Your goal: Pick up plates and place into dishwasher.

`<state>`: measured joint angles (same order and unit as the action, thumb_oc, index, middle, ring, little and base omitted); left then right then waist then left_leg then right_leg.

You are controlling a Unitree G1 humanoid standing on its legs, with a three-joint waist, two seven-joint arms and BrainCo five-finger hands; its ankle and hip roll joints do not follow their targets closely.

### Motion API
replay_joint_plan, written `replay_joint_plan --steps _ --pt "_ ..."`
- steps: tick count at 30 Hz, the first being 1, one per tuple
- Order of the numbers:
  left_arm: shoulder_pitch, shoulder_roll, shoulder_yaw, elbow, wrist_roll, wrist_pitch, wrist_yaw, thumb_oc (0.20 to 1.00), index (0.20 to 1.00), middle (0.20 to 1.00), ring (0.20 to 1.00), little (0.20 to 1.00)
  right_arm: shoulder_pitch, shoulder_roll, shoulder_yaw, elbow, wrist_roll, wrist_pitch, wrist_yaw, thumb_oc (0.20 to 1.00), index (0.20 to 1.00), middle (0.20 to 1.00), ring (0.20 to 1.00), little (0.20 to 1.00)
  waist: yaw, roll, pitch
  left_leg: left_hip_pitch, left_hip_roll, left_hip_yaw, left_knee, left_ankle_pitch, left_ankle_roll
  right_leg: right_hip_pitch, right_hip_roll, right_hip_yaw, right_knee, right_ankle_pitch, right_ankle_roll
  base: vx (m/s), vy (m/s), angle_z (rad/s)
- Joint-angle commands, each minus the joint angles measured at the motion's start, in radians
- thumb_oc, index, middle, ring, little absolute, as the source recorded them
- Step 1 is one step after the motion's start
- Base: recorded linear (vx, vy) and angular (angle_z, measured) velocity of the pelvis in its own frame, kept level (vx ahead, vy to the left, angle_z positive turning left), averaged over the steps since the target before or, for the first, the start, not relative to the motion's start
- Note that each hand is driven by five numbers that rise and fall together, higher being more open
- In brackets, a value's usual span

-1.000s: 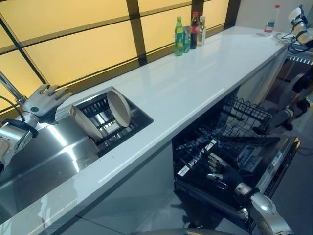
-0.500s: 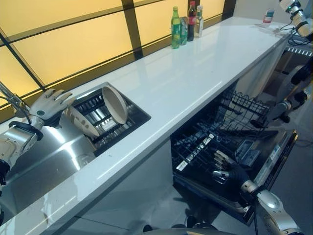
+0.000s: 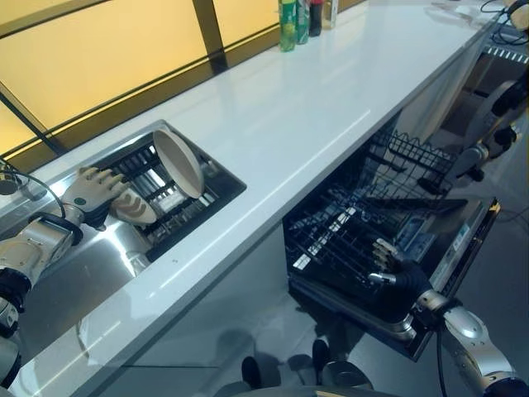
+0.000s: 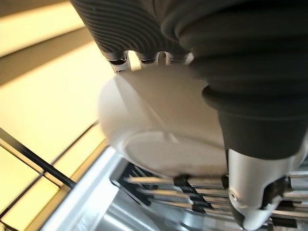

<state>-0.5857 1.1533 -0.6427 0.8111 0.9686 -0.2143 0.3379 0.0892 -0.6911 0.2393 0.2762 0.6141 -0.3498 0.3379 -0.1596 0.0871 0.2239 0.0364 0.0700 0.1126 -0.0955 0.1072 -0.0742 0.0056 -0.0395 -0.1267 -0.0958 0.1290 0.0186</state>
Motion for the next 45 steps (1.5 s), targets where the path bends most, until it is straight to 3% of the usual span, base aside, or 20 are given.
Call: replay_joint_plan --steps 1,9,10,11,21,30,34,37,41,45 --pt "-0.143 0.004 -0.003 0.057 0.002 0.067 -0.033 1.000 1.000 1.000 1.000 1.000 -0.104 -0.027 -0.011 -0.107 0.041 -0.077 -0.023 1.000 1.000 1.000 1.000 1.000 -0.015 -0.043 0.061 -0.013 -0.058 0.021 0.008 -0.088 0.029 -0.014 -0.045 0.023 0.019 -0.066 0.103 -0.08 0.000 -0.15" --pt "-0.192 0.000 -0.042 0.086 0.042 0.087 -0.074 1.000 1.000 1.000 1.000 1.000 -0.118 -0.031 -0.019 -0.113 0.040 -0.100 -0.068 1.000 1.000 1.000 1.000 1.000 -0.018 -0.053 0.076 -0.026 -0.056 0.020 0.008 -0.084 0.026 -0.023 -0.042 0.019 0.014 -0.061 0.105 -0.05 -0.014 -0.02" --pt "-0.194 0.000 -0.045 0.088 0.042 0.090 -0.079 0.338 0.338 0.338 0.338 0.338 -0.119 -0.032 -0.021 -0.113 0.040 -0.103 -0.069 1.000 1.000 1.000 1.000 1.000 -0.019 -0.053 0.077 -0.027 -0.056 0.020 0.008 -0.084 0.025 -0.025 -0.041 0.019 0.014 -0.061 0.105 -0.05 -0.019 0.00" --pt "-0.200 -0.002 -0.047 0.094 0.045 0.083 -0.091 0.200 0.200 0.200 0.200 0.200 -0.123 -0.031 -0.024 -0.112 0.037 -0.106 -0.074 1.000 1.000 1.000 1.000 1.000 -0.019 -0.053 0.077 -0.029 -0.055 0.020 0.008 -0.084 0.025 -0.026 -0.040 0.019 0.013 -0.061 0.105 -0.05 -0.017 0.00" --pt "-0.181 0.028 -0.019 0.042 0.033 0.106 -0.133 0.200 0.200 0.200 0.200 0.200 -0.099 -0.005 -0.042 -0.133 0.045 -0.121 -0.069 1.000 1.000 1.000 1.000 1.000 -0.009 -0.046 0.044 -0.006 -0.058 0.015 0.008 -0.089 0.022 0.004 -0.046 0.004 0.009 -0.065 0.109 0.00 -0.035 -0.01" --pt "-0.192 0.070 0.014 -0.002 -0.093 0.084 0.047 0.200 0.200 0.200 0.200 0.200 -0.100 0.000 -0.046 -0.180 -0.010 -0.175 -0.089 1.000 1.000 1.000 1.000 1.000 0.010 -0.034 -0.022 0.035 -0.060 0.017 0.008 -0.102 0.020 0.051 -0.054 -0.011 0.009 -0.079 0.113 0.03 -0.043 0.06" --pt "-0.161 0.070 0.080 -0.097 -0.212 0.103 0.139 0.200 0.200 0.200 0.200 0.200 -0.139 -0.041 -0.063 -0.240 -0.192 -0.224 -0.248 1.000 1.000 1.000 1.000 1.000 0.036 -0.036 -0.055 0.050 -0.057 0.012 0.008 -0.108 0.021 0.070 -0.055 -0.017 0.009 -0.086 0.113 0.03 -0.070 0.07" --pt "-0.115 0.063 0.140 -0.225 -0.253 0.118 0.146 0.200 0.200 0.200 0.200 0.200 -0.184 -0.092 -0.075 -0.300 -0.368 -0.250 -0.346 1.000 1.000 1.000 1.000 1.000 0.061 -0.042 -0.073 0.058 -0.055 0.004 0.008 -0.114 0.023 0.082 -0.055 -0.025 0.009 -0.093 0.112 -0.01 -0.091 0.02" --pt "-0.049 0.063 0.216 -0.386 -0.300 0.110 0.136 0.200 0.200 0.200 0.200 0.200 -0.269 -0.183 -0.098 -0.346 -0.549 -0.241 -0.471 1.000 1.000 1.000 1.000 1.000 0.096 -0.055 -0.091 0.071 -0.055 -0.010 0.008 -0.123 0.025 0.100 -0.054 -0.034 0.009 -0.101 0.110 0.00 -0.072 0.05" --pt "0.025 0.058 0.341 -0.580 -0.396 0.051 0.117 0.200 0.200 0.200 0.200 0.200 -0.353 -0.262 -0.142 -0.365 -0.645 -0.200 -0.584 1.000 1.000 1.000 1.000 1.000 0.129 -0.073 -0.114 0.078 -0.052 -0.028 0.008 -0.126 0.025 0.114 -0.049 -0.039 0.009 -0.108 0.105 0.01 -0.065 0.08"
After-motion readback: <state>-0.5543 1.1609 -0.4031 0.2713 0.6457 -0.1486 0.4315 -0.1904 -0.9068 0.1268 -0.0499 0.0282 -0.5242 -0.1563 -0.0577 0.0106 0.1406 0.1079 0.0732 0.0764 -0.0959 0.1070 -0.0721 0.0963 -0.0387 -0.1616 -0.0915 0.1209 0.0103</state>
